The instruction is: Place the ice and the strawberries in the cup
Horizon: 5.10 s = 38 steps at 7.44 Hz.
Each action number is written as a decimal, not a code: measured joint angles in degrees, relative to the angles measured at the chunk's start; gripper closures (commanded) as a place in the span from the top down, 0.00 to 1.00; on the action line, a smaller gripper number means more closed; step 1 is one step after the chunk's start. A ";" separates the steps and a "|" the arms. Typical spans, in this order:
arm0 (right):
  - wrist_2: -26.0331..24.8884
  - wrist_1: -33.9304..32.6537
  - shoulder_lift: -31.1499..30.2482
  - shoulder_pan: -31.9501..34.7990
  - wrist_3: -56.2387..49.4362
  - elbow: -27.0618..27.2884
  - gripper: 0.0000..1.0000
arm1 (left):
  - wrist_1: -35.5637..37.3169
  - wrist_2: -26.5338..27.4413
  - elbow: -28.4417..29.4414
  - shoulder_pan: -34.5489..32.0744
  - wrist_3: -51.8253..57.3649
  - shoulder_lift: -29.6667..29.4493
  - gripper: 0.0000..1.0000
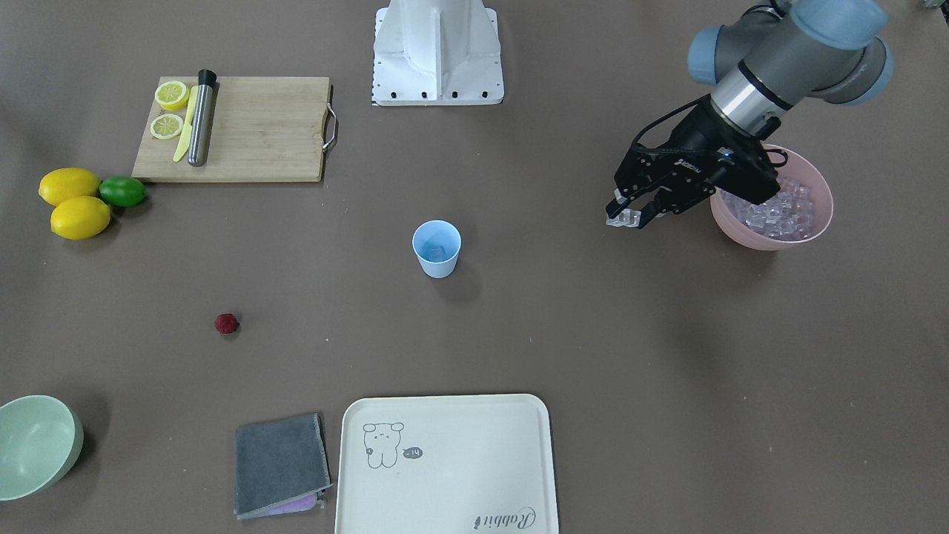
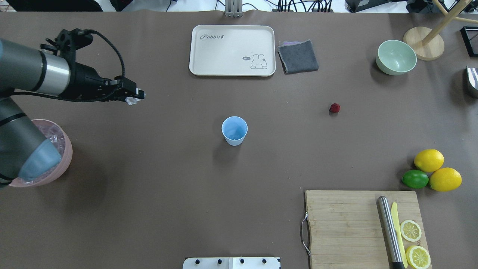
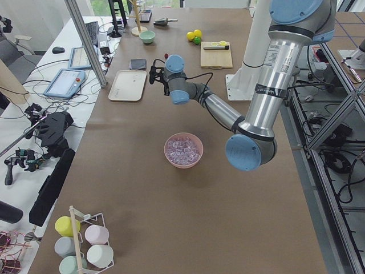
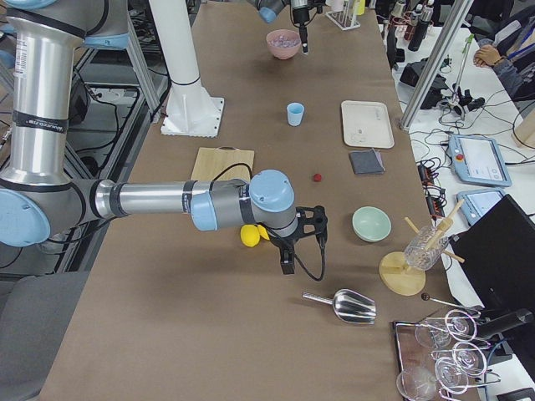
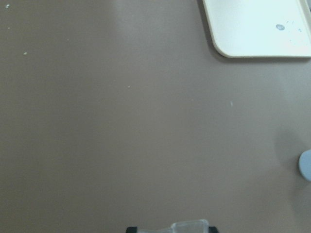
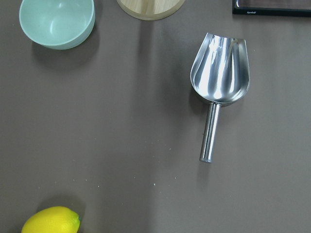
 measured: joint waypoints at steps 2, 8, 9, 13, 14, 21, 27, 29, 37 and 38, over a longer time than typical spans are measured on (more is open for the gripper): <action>0.06 0.00 0.00 0.00 0.02 0.00 1.00 | 0.08 9.67 2.70 7.52 -5.69 -6.41 0.00; 0.09 -0.11 -0.05 0.00 -0.08 -0.05 1.00 | 0.30 26.25 10.67 17.45 -10.92 -17.36 0.00; 0.11 -0.12 -0.08 0.00 -0.04 -0.07 1.00 | 0.25 27.68 11.61 18.12 -11.03 -18.14 0.00; 0.09 -0.15 -0.09 -0.07 -0.04 -0.09 1.00 | 0.11 33.99 13.44 22.02 -11.05 -19.83 0.00; 0.09 -0.18 -0.09 -0.08 0.00 -0.11 1.00 | 0.02 34.40 13.50 22.30 -11.06 -19.77 0.00; 0.09 -0.18 -0.09 -0.09 -0.14 -0.18 1.00 | -0.38 34.11 12.92 22.46 -10.32 -18.07 0.97; 0.14 6.49 -0.04 -0.09 0.29 -1.29 1.00 | 14.88 19.96 -3.34 12.58 3.50 -5.70 1.00; 0.21 6.70 0.72 -0.45 0.25 -1.38 1.00 | 23.45 10.56 -9.39 2.58 24.59 4.35 1.00; -13.76 6.64 19.89 -28.30 36.73 -3.03 1.00 | 24.46 -16.57 1.10 -32.59 78.29 27.69 1.00; -17.46 6.81 23.77 -33.30 40.38 -4.95 0.99 | 24.39 -16.56 1.75 -33.02 79.44 28.13 1.00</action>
